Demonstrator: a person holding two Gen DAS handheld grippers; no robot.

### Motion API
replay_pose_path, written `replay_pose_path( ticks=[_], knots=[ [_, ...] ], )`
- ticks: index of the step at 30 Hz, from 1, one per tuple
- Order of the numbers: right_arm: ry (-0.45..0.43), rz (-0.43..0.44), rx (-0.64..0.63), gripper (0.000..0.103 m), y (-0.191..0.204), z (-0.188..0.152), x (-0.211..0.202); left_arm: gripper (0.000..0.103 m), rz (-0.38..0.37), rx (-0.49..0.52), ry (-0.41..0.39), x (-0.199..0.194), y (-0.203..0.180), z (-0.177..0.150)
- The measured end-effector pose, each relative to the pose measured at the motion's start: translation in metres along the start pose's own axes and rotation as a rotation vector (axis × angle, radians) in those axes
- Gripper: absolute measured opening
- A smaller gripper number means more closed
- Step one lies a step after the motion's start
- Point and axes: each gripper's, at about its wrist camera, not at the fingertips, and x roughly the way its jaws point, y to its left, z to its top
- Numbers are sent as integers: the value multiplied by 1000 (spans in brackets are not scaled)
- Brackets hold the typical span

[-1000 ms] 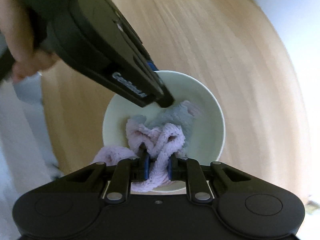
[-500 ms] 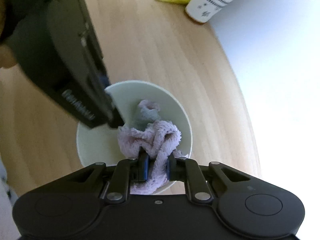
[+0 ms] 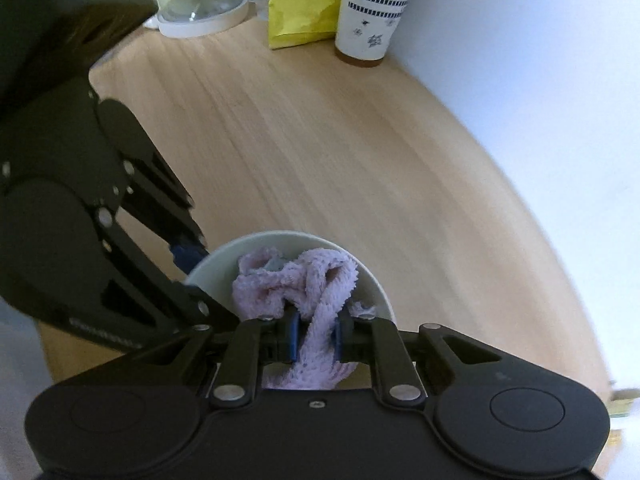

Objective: Clean bowl
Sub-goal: 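Wipe the cloth inside the bowl with the right gripper while the left gripper holds the rim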

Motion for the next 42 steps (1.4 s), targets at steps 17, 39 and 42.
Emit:
replay_pose_path(
  ticks=[17,39,42],
  knots=[
    [104,171,-102,16,-7,3,8,20,4,-17,6,4,-6,5],
    [138,325,-32,16,-3,-3,-7,14,-67,-279,-12,7,13,12],
    [104,396,84,16,-13,-6,-6,13,-68,-305,-16,6,16,13]
  ],
)
